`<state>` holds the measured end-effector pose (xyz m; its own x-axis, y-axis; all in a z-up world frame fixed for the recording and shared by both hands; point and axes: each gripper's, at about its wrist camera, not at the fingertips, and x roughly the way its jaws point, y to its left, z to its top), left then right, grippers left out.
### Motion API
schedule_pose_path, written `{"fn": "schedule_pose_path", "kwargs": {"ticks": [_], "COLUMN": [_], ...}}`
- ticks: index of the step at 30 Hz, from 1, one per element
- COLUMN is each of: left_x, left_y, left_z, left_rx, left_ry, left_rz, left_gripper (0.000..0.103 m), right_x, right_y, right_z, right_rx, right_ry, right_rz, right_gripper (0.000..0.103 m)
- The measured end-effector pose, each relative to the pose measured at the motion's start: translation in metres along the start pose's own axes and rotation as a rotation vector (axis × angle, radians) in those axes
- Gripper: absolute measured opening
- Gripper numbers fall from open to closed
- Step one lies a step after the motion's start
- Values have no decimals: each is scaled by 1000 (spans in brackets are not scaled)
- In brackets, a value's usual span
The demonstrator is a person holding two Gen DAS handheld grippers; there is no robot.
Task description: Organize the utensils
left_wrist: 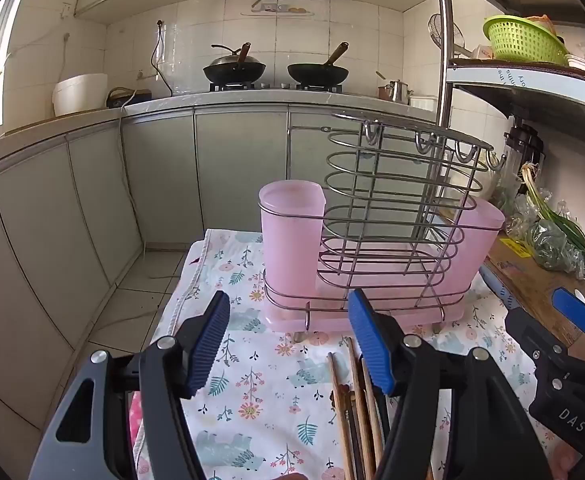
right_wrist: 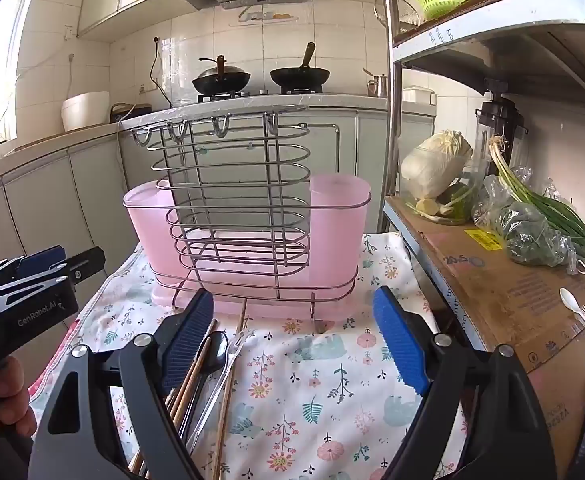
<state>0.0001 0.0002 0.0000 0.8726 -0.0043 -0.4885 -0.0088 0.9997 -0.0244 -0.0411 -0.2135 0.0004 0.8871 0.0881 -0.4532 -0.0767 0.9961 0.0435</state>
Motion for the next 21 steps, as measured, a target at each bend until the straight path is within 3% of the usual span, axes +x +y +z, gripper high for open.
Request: {"fn": "schedule_pose_path", "kwargs": {"ticks": [21], "left_x": [-2], "left_y": [0], "left_z": [-1], "left_rx": [1], "left_ry": [-5], "left_rz": [-3], "left_gripper": [61], "right_x": [-1], "right_y": [0], "right_z": [0], "right_rx": [-2], "right_ry": [3], "right_rz": [-3], "right_gripper": [83]}}
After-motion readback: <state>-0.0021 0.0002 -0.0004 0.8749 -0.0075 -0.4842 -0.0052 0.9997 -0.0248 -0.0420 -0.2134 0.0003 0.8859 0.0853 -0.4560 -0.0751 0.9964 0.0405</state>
